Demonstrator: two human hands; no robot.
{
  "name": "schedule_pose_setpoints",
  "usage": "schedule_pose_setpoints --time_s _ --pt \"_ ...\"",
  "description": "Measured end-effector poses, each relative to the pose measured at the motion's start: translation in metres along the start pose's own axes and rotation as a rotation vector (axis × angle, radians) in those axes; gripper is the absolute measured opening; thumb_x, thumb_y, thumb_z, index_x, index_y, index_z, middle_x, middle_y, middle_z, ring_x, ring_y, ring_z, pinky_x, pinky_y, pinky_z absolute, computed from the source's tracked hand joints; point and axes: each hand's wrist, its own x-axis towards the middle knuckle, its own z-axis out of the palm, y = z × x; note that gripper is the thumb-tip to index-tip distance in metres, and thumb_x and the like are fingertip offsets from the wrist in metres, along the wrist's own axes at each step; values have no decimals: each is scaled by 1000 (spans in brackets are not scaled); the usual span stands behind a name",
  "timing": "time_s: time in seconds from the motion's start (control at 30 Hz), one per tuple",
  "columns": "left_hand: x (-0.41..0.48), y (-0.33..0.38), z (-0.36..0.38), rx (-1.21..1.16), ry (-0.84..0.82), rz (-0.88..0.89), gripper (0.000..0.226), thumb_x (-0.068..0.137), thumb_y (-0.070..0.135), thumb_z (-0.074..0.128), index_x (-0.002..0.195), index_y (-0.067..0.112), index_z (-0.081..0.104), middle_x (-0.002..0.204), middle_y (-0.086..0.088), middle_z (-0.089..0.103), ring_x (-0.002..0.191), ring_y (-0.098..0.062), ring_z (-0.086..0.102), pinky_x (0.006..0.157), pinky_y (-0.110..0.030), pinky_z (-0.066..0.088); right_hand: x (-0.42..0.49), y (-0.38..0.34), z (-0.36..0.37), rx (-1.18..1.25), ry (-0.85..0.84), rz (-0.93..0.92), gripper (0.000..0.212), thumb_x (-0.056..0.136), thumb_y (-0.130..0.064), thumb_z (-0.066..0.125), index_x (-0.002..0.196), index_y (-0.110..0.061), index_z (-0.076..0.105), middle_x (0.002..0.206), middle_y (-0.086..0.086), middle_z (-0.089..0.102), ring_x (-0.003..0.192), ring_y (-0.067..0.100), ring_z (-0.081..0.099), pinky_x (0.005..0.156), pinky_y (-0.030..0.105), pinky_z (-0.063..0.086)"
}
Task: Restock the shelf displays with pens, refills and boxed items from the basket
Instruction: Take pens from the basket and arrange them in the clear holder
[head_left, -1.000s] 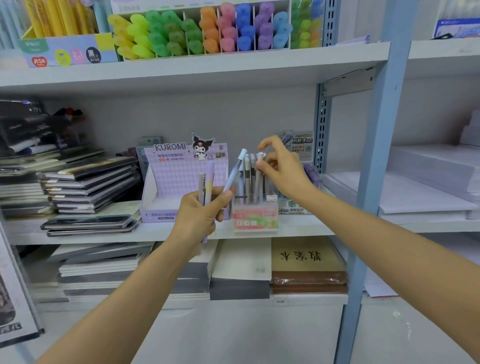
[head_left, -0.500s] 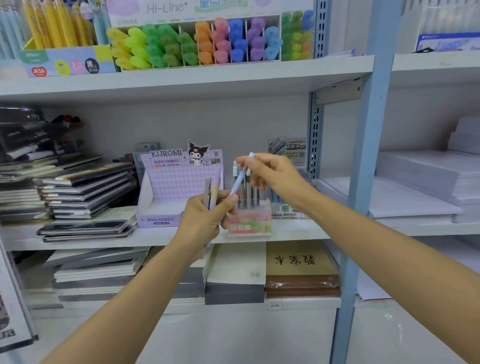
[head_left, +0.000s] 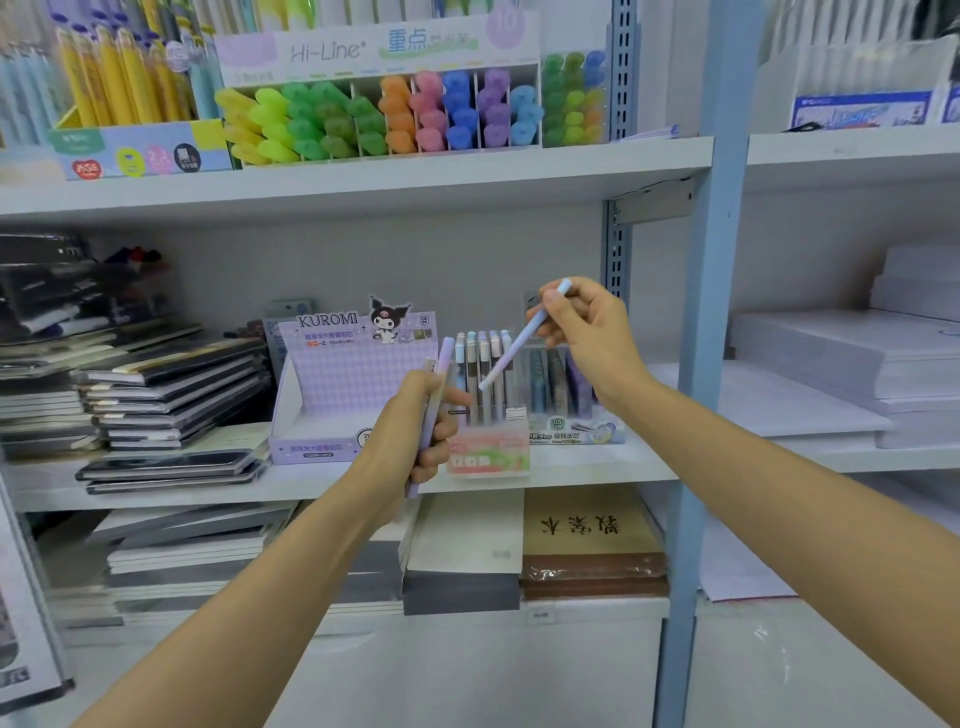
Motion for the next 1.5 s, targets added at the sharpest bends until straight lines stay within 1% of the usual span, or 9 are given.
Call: schedule_pose_setpoints --time_s 0.13,0.33,0.5,0.6,0.73,0.9,1.03,1.23,1.5 --pt "1 -1 -2 70 28 24 32 97 37 45 74 17 52 62 3 43 45 -9 32 37 -20 25 0 12 3 -202 -55 -36 10 98 -11 53 98 -5 61 80 1 68 66 1 63 64 16 51" --pt "-1 -11 -10 132 -5 92 32 99 46 46 84 19 58 60 1 54 45 -12 44 38 -21 31 -7 25 11 -427 -199 -68 13 97 -13 55 99 -5 66 90 8 72 87 17 68 83 32 56" --pt "0 -14 -10 120 0 195 33 103 36 42 95 8 58 51 -2 51 56 -26 65 51 -28 53 -2 24 13 -493 -248 -95 11 96 -16 56 99 -8 63 86 2 72 81 6 66 79 24 53" --pt "1 -15 -8 143 -1 218 35 101 40 44 94 10 60 51 -2 51 43 -18 53 42 -25 44 -1 28 20 -499 -207 -102 22 94 -19 60 114 -15 51 76 -2 71 61 -1 56 66 16 44" --pt "5 -18 -8 177 17 257 36 100 41 45 90 11 61 52 3 42 38 -13 33 35 -19 29 2 39 26 -579 -118 -161 16 88 -17 68 102 -13 59 93 3 64 87 17 56 80 34 49" --pt "6 -21 -10 177 -5 243 37 99 41 46 91 9 62 52 3 42 38 -13 34 34 -19 29 3 49 28 -736 -82 -130 22 89 -23 68 110 -17 69 100 0 45 94 12 43 80 29 43" --pt "6 -23 -9 177 -24 234 38 99 42 47 93 7 61 51 3 43 38 -15 36 34 -18 31 -3 37 28 -499 -80 -131 25 94 -28 62 115 -17 65 103 5 52 77 7 49 74 17 42" --pt "4 -22 3 197 -81 231 38 100 42 45 95 7 58 50 3 43 38 -16 43 38 -22 37 -21 16 29 -74 -452 -29 8 93 -15 63 98 -9 66 78 4 68 63 10 61 56 19 46" --pt "0 -13 -10 35 136 108 37 97 47 49 91 13 63 56 -1 55 38 -12 43 33 -16 26 -21 11 -2 99 -188 53 5 92 -11 63 89 -8 66 73 8 70 56 12 60 53 19 50"
